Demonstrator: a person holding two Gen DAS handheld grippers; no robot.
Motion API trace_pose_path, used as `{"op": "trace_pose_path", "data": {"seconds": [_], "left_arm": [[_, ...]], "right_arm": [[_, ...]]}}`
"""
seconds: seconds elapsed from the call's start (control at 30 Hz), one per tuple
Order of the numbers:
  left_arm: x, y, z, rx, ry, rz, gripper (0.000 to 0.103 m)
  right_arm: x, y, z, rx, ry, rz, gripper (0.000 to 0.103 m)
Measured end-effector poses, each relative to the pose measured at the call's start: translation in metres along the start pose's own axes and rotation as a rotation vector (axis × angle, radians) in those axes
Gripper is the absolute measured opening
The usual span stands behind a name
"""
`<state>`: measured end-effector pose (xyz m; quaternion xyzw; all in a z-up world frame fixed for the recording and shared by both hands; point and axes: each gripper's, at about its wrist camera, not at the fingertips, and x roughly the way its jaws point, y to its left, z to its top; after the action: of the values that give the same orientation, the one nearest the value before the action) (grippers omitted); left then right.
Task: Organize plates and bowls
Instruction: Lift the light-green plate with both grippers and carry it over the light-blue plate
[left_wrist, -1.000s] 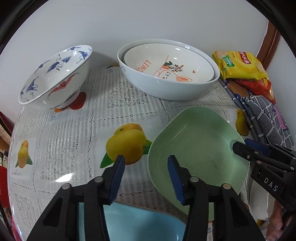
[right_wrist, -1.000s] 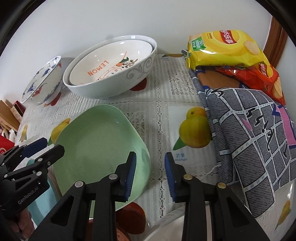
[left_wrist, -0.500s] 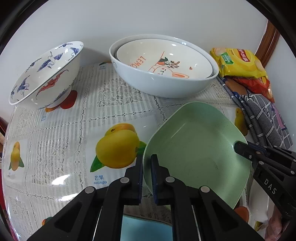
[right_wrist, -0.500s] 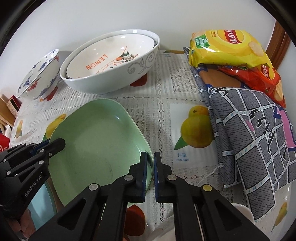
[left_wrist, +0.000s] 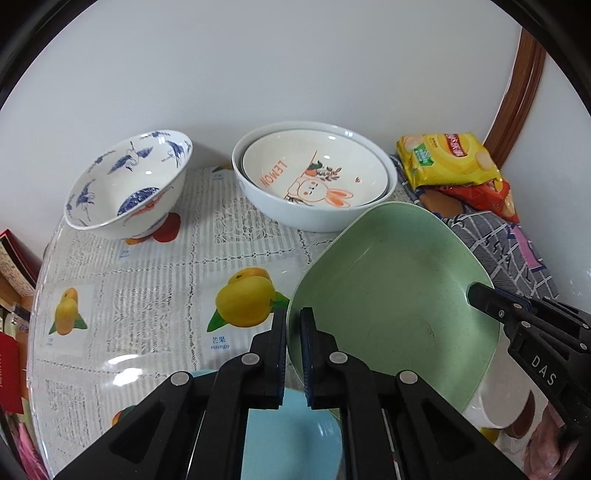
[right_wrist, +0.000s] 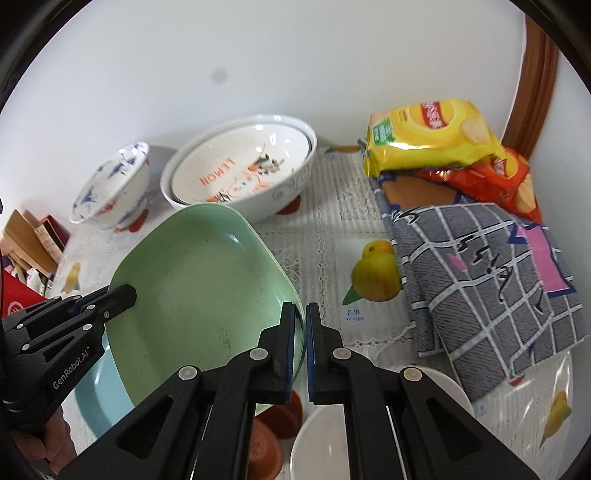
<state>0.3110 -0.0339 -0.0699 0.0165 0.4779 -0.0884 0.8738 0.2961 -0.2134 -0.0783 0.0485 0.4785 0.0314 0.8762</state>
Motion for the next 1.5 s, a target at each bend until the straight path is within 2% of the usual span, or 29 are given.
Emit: {"op": "trace_pose_path", "data": {"seconds": [0.37, 0.6, 1.0, 1.5], "left_arm": [[-0.068, -0.01, -0.016, -0.006, -0.069, -0.008, 0.008], [-0.095, -0.014, -0.029, -0.005, -0.095, -0.007, 0.007], [-0.126, -0.009, -0.046, -0.018, -0.123, 0.005, 0.007], [-0.142, 0.01, -0.058, -0.047, -0.134, 0.027, 0.007]], "right_arm": [[-0.066, 0.002, -0.017, -0.001, -0.077, 0.003, 0.006], [-0.099, 0.007, -0.032, 0.005, -0.111, 0.008, 0.006], [-0.125, 0.015, -0.051, 0.009, -0.141, 0.032, 0.006], [-0.131, 0.038, -0.057, -0.015, -0.15, 0.054, 0.006]]}}
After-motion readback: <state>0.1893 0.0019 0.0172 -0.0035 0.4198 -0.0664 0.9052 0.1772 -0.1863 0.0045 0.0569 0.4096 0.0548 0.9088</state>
